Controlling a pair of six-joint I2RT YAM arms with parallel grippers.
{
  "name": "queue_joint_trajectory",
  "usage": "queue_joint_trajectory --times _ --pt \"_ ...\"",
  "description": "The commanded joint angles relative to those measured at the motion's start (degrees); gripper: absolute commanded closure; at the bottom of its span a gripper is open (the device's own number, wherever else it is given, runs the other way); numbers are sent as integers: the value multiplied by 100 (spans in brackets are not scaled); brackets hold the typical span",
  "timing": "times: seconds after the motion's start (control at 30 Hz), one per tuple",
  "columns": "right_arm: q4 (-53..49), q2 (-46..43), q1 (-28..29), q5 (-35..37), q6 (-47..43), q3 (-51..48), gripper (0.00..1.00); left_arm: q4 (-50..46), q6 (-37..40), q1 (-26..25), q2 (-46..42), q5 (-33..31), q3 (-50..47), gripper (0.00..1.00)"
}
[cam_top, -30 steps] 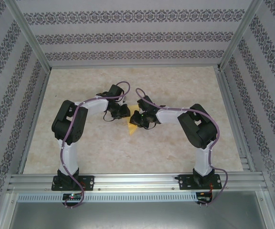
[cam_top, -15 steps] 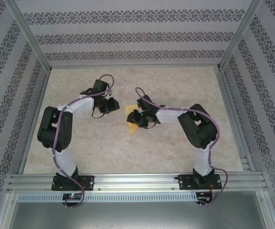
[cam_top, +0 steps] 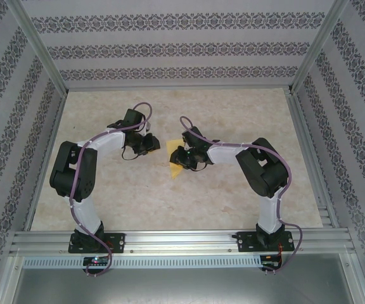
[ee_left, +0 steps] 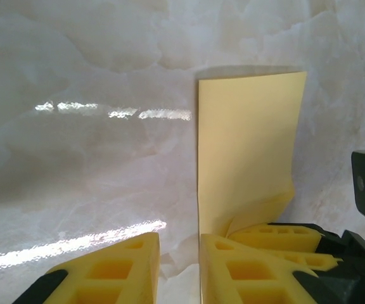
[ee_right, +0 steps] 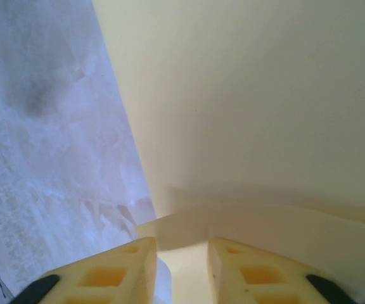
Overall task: Fold a paper plane with a square sheet of paper (pick it up from the middle)
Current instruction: Third fold the triangle at the center of the table.
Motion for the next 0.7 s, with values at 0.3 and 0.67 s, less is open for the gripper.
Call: queue_joint_trajectory --times 0.3,0.67 --pt "-327 179 -48 282 -102 -241 94 284 22 -432 9 469 -116 84" --pt "-402 193 -62 291 -150 -242 98 381 -57 -826 387 607 -108 97"
